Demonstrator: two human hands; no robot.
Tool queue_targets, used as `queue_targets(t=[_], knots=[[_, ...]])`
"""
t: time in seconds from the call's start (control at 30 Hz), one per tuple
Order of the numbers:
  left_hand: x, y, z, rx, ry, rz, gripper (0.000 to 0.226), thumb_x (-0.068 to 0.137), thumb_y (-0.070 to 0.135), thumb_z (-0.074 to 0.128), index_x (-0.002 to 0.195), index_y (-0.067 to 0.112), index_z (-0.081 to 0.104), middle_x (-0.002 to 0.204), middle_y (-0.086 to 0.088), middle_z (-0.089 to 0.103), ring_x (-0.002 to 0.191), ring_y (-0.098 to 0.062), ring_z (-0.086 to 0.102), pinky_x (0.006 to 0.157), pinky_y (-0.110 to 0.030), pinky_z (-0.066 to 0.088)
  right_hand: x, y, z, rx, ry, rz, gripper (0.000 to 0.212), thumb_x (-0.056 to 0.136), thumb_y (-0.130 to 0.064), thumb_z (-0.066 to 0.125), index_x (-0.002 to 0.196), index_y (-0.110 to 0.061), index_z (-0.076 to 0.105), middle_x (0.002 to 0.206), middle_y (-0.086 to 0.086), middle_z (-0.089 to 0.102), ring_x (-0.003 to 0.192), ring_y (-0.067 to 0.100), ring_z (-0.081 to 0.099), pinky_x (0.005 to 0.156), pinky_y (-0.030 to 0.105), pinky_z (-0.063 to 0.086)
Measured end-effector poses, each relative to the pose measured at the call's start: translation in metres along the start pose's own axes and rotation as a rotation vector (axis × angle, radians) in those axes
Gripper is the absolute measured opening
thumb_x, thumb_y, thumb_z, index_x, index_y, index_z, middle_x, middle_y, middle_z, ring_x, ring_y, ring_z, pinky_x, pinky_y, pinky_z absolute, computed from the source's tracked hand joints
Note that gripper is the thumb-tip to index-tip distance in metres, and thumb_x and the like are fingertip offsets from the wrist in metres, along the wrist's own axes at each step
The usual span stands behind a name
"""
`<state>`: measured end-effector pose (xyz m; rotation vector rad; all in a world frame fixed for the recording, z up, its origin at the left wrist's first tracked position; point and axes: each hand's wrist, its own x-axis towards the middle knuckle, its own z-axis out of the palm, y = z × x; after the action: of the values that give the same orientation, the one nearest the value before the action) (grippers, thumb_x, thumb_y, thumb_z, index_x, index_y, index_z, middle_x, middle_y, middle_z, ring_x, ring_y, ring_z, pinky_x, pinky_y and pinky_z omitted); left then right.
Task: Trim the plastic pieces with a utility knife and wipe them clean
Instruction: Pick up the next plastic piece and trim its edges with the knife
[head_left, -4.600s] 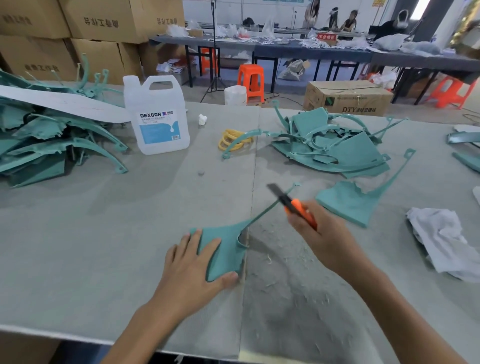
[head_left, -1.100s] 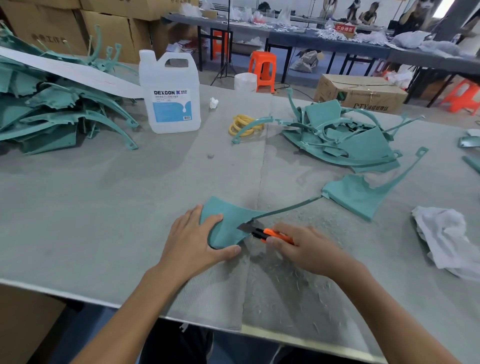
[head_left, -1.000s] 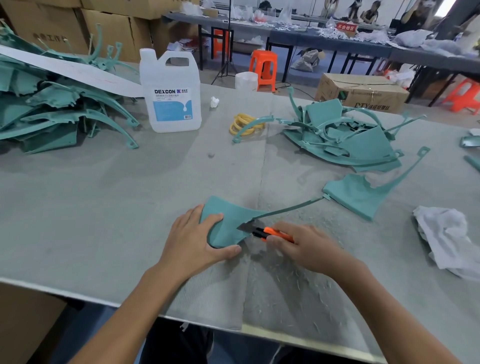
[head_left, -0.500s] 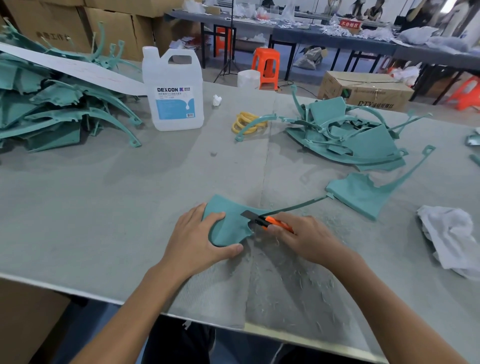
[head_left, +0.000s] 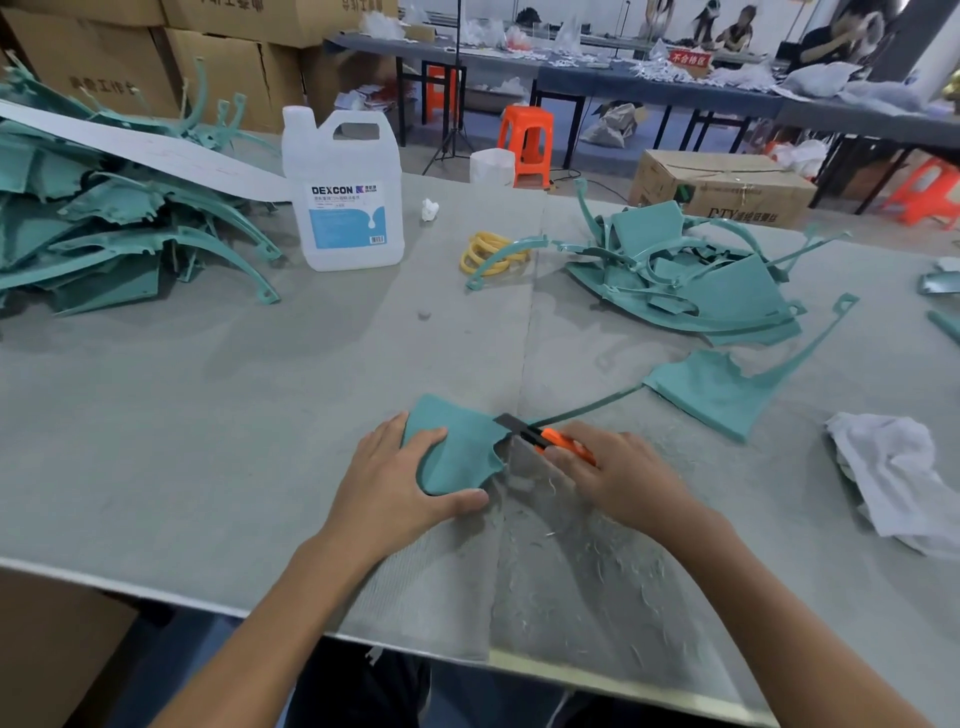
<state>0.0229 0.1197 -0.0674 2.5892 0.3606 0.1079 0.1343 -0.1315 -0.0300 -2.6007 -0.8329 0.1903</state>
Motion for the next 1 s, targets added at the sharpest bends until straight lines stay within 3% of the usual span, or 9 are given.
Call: queue_targets(t=[0.1,0.17,0.23,0.3,0.47,0.63,0.77,0.87,1.0], knots=[[-0.004,0.012,0.004,0.062,0.050,-0.074,0.106,0.062,0.101,0.037,0.148,0.038,0.038,0.152,-0.002,0.030,0.138,-0.022,0.024,0.114,-0.038,0.027,-0.009,0.001,-0.002,0.094,0.017,0.042,0.022,0.103,-0.051,0.047,0.098,-0.032,0.057,0.072,-0.003,0.066,0.062,0.016,0.062,0.062,0.036,0.050],[-0.007,0.016,0.004,0.175,0.045,-0.092,0.108,0.062,0.103,0.021,0.148,0.041,0.034,0.141,-0.006,0.035,0.125,-0.024,0.027,0.104,-0.037,0.029,-0.017,0.004,-0.004,0.124,0.039,0.083,0.018,0.103,-0.049,0.047,0.104,-0.034,0.056,0.078,-0.003,0.068,0.066,0.016,0.063,0.066,0.039,0.052],[-0.011,0.018,0.002,0.248,0.013,-0.055,0.112,0.058,0.105,0.009,0.149,0.045,0.032,0.120,0.000,0.037,0.108,-0.020,0.028,0.090,-0.034,0.027,-0.026,0.010,-0.007,0.093,0.072,0.110,0.015,0.103,-0.048,0.048,0.105,-0.035,0.055,0.076,-0.006,0.066,0.064,0.012,0.060,0.061,0.034,0.048],[-0.013,0.018,0.000,0.260,-0.011,-0.016,0.109,0.057,0.106,0.014,0.147,0.047,0.034,0.111,0.006,0.032,0.102,-0.017,0.026,0.085,-0.033,0.024,-0.033,0.014,-0.009,0.076,0.085,0.128,0.016,0.103,-0.046,0.049,0.097,-0.032,0.054,0.071,-0.006,0.062,0.061,0.010,0.056,0.056,0.028,0.040],[-0.003,0.022,-0.003,0.169,-0.117,0.061,0.093,0.055,0.098,0.048,0.131,0.045,0.039,0.148,0.000,0.022,0.140,-0.020,0.013,0.111,-0.040,0.021,-0.046,0.022,-0.014,0.229,0.113,0.189,0.025,0.104,-0.043,0.048,0.086,-0.028,0.054,0.068,-0.001,0.063,0.055,0.009,0.054,0.057,0.032,0.043],[0.006,0.037,0.002,0.131,-0.143,0.138,0.101,0.048,0.093,0.055,0.130,0.039,0.035,0.134,0.008,0.032,0.131,-0.016,0.028,0.108,-0.033,0.029,-0.058,0.028,-0.017,0.218,0.135,0.196,0.030,0.102,-0.052,0.045,0.084,-0.029,0.053,0.070,-0.002,0.065,0.061,0.016,0.060,0.062,0.042,0.050],[0.014,0.052,0.012,0.109,-0.139,0.181,0.106,0.052,0.092,0.056,0.141,0.040,0.032,0.141,0.008,0.031,0.134,-0.014,0.026,0.110,-0.031,0.027,-0.066,0.040,-0.018,0.057,0.164,0.157,0.039,0.095,-0.070,0.030,0.089,-0.035,0.048,0.061,-0.006,0.059,0.058,0.010,0.057,0.053,0.032,0.042],[0.020,0.062,0.020,0.122,-0.130,0.206,0.104,0.053,0.093,0.053,0.141,0.042,0.031,0.144,0.006,0.031,0.136,-0.015,0.026,0.112,-0.031,0.026,-0.070,0.053,-0.020,-0.022,0.148,0.125,0.029,0.096,-0.066,0.031,0.107,-0.045,0.046,0.062,-0.010,0.057,0.057,0.007,0.056,0.054,0.030,0.042],[0.028,0.077,0.032,0.120,-0.101,0.256,0.100,0.055,0.094,0.049,0.139,0.041,0.033,0.142,0.004,0.033,0.134,-0.017,0.029,0.112,-0.034,0.027,-0.077,0.068,-0.022,-0.043,0.162,0.108,0.036,0.097,-0.062,0.034,0.113,-0.037,0.054,0.075,-0.012,0.059,0.070,0.012,0.057,0.066,0.036,0.049]])
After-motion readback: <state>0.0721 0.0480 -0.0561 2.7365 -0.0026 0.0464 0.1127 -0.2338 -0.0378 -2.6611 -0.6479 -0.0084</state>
